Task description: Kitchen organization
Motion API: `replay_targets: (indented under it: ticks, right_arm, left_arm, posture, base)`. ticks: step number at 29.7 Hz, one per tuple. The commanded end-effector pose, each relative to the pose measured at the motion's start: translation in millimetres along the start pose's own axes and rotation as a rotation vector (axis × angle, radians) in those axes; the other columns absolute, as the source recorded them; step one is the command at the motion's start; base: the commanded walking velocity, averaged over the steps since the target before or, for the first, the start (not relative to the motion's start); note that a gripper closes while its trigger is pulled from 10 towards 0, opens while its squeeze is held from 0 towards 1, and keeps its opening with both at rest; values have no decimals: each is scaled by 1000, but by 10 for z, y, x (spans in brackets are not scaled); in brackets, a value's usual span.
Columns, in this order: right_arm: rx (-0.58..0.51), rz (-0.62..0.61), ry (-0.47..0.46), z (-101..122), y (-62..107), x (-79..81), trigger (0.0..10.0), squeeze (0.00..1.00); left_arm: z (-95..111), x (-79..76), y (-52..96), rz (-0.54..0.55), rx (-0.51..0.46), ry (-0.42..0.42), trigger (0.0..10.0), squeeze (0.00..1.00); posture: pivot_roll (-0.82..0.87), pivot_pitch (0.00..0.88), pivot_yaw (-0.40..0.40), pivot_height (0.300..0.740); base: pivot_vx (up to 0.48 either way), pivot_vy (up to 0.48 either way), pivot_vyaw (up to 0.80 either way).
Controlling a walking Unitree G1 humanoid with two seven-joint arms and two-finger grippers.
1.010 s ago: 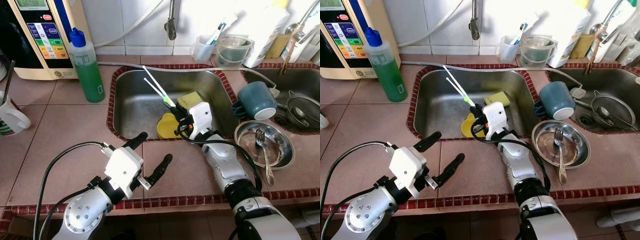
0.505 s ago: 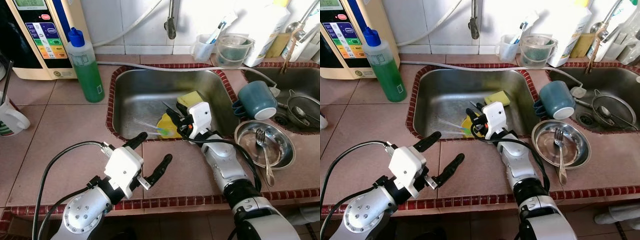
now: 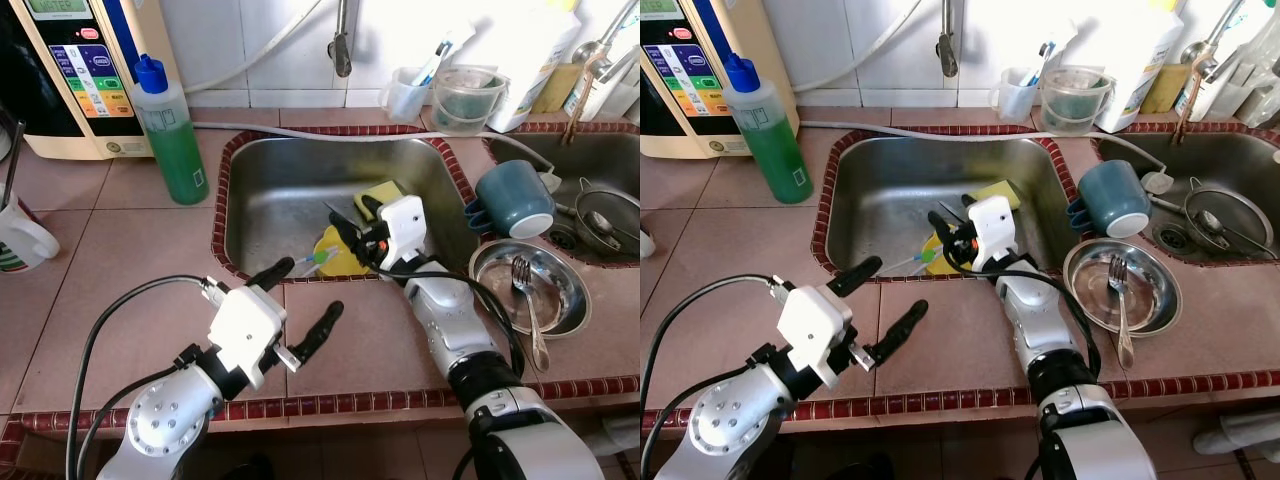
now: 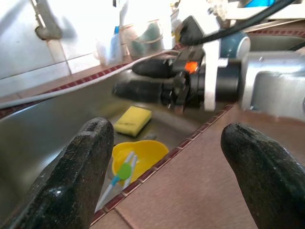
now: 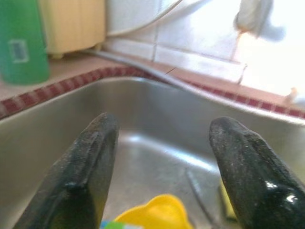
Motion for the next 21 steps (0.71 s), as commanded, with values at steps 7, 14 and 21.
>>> replay_targets:
  ticks: [7,14,21]
  right_arm:
    - [-106,-71,43,319,-47,-146,10000,0]
    - [-151,-123,60,409,-15,-198,10000,0]
    - [-198,-249,77,421,135,-286,10000,0]
  left_arm:
    - [-76,304,-127,101,-4,-6,10000,0]
    - [-182,540,-185,212,20,7,10000,0]
    - [-339,743,-233,348,58,67,10000,0]
  posture:
    - [-71,99,-36,740]
    - [-74,62,-41,740]
    - [-76,1,-50,740]
  base:
    - [0,0,0]
    - [0,0,0]
    - [0,0,0]
Point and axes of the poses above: a point about 5 cm out from each wrist's last joint towards the gripper, its own y axis pointing back from the gripper into the wrist, its own z axis along the axis of the wrist's last joint, x = y × z, the point moved 6 cm from there along -y, pointing out of the wrist towards the gripper, and after that the axes turned 11 degrees about -y, right-handed, at the moved point
